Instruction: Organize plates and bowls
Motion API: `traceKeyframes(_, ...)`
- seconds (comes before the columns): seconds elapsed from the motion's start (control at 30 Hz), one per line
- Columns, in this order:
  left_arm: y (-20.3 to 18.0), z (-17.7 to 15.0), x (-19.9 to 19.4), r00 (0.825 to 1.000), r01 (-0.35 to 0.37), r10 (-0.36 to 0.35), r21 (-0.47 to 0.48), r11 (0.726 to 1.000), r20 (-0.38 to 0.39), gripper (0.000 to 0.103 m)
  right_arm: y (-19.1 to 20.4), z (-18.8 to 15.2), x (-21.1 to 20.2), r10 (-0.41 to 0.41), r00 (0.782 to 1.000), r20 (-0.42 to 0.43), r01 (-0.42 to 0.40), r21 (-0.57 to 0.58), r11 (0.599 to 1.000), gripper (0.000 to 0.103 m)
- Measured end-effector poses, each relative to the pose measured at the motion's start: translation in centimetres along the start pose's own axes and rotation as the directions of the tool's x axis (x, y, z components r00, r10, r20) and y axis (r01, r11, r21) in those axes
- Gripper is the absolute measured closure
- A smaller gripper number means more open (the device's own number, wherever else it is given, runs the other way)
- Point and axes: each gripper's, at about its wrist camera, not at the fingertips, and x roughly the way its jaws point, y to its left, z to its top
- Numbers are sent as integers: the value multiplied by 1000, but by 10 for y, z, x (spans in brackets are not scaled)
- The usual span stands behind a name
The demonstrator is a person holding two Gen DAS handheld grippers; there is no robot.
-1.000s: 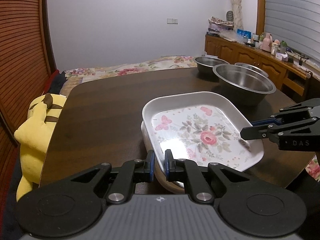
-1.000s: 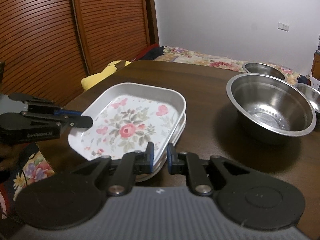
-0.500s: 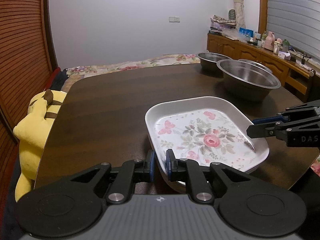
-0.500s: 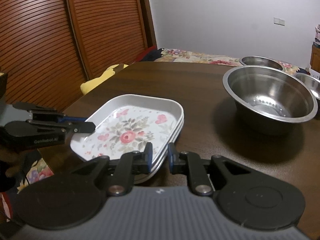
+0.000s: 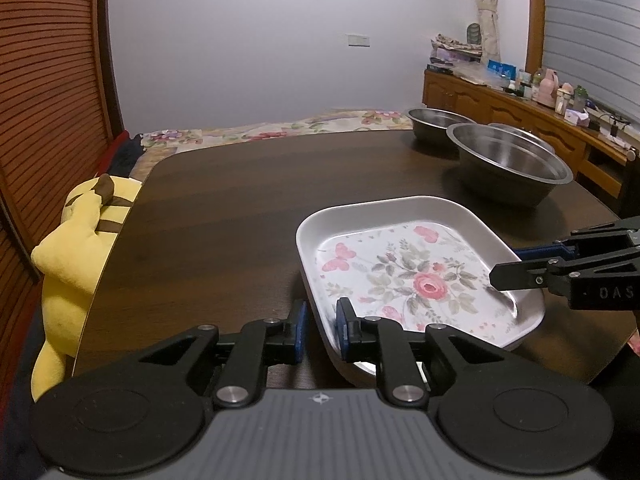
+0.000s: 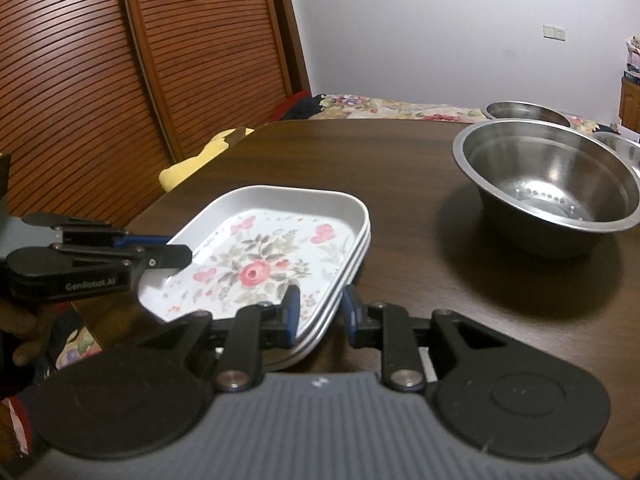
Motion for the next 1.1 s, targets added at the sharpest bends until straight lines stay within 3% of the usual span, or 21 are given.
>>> traceKeyframes(0.4, -3, 5, -5, 1000, -9, 9, -12, 1000, 6, 84, -7, 1, -8, 1, 1000, 23, -1, 2, 1000, 78)
traceKeyframes(0.63, -8, 28, -16, 998, 8, -8, -9, 1000, 58, 84, -16, 16, -37, -11, 994, 104, 11, -2, 1000, 77)
traceKeyframes(0.8, -30, 55, -11, 995, 32, -34, 21, 999, 95, 84, -39, 26, -59, -73, 981, 179, 75, -9, 997, 77)
traceKeyframes(0.9, -48, 72, -3, 991, 57, -62, 43, 997, 116, 78, -61, 32, -70, -121, 970, 212, 123, 7, 992, 75)
traceKeyframes(0.97, -62, 84, 4, 988, 74, -80, 54, 996, 130, 70, -77, 34, -76, -161, 960, 231, 163, 10, 987, 68)
traceKeyframes(1.0, -68, 89, 7, 987, 83, -91, 58, 995, 135, 66, -86, 35, -79, -185, 952, 245, 187, 15, 982, 59)
traceKeyframes(1.1, -86, 100, 21, 984, 111, -119, 66, 992, 133, 62, -111, 37, -82, -230, 936, 266, 227, 41, 973, 56)
